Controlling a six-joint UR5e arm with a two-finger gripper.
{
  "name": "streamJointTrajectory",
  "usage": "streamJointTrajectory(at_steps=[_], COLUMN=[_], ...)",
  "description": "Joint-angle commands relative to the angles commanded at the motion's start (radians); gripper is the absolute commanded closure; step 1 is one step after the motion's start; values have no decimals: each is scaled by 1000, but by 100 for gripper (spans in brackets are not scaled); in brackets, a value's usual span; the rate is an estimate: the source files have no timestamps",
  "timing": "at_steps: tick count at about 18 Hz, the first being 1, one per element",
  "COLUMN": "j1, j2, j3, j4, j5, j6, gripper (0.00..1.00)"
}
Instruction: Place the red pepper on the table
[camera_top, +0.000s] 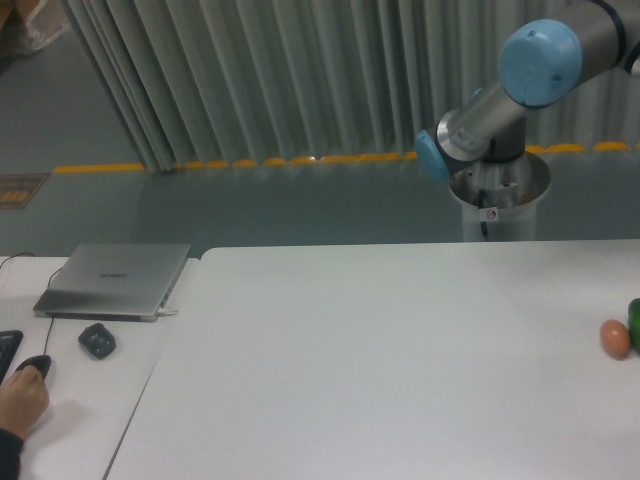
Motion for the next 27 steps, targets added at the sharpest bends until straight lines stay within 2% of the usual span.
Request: streamJointTrajectory(at_steps=[6,13,17,27], j1=[2,0,-3,-18], j2=[-44,-52,-67,-81], j3=[14,15,15,31], j4=[18,21,44,44], j5=[0,0,0,2], j6=[-8,-16,-19,-34], gripper=[0,0,0,0])
